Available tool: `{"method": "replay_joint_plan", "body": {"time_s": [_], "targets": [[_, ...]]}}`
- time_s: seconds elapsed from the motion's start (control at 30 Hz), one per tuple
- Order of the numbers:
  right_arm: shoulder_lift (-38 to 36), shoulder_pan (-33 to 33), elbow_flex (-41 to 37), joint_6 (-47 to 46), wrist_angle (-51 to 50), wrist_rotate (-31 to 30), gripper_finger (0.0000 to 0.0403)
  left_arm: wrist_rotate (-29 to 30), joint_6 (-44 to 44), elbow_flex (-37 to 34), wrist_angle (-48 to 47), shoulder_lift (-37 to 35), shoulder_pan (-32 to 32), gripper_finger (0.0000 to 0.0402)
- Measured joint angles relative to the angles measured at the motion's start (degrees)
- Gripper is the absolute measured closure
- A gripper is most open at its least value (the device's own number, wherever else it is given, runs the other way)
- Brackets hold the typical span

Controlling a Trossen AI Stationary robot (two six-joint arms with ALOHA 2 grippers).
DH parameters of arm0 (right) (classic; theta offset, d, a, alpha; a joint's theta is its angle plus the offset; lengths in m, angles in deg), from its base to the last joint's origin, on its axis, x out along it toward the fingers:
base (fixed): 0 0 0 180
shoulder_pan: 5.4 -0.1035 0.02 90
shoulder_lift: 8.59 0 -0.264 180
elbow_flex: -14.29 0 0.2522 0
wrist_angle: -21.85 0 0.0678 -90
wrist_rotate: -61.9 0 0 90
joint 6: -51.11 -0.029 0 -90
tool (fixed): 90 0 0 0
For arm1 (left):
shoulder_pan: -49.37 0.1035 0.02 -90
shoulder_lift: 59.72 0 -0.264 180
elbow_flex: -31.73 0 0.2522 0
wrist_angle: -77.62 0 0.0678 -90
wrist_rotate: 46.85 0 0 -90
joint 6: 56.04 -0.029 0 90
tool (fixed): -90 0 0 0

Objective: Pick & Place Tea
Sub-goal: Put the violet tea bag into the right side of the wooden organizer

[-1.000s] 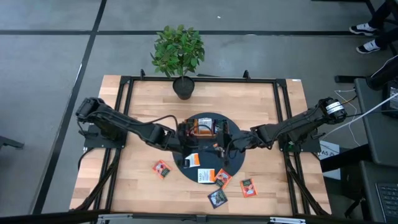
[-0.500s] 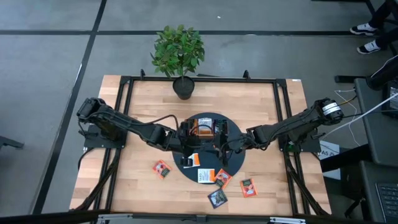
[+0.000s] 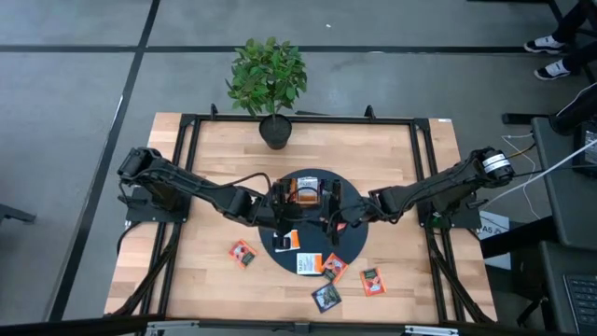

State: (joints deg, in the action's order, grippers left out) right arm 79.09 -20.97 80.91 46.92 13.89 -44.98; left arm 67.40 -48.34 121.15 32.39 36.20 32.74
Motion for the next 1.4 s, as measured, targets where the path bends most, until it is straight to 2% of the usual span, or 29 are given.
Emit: {"method": "replay_joint_plan", "body": {"time_s": [0.27, 0.6, 1.03, 1.4], "targets": [[0.0, 0.0, 0.0, 0.3, 0.3, 0.0, 0.0306, -0.2, 0.0, 0.0, 0.0, 0.0, 0.7, 0.0399], [0.0, 0.0, 0.0, 0.4, 0.3, 0.0, 0.0391, -0.4, 0.0, 0.0, 0.1, 0.3, 0.7, 0.0399], [-0.1, 0.0, 0.0, 0.3, -0.5, 0.0, 0.0399, 0.1, -2.6, -0.1, 1.2, 0.3, 0.1, 0.039], [-0.1, 0.0, 0.0, 0.4, -1.1, 0.0, 0.0401, -1.5, -3.0, 0.0, -0.3, -3.5, -1.4, 0.0305]]}}
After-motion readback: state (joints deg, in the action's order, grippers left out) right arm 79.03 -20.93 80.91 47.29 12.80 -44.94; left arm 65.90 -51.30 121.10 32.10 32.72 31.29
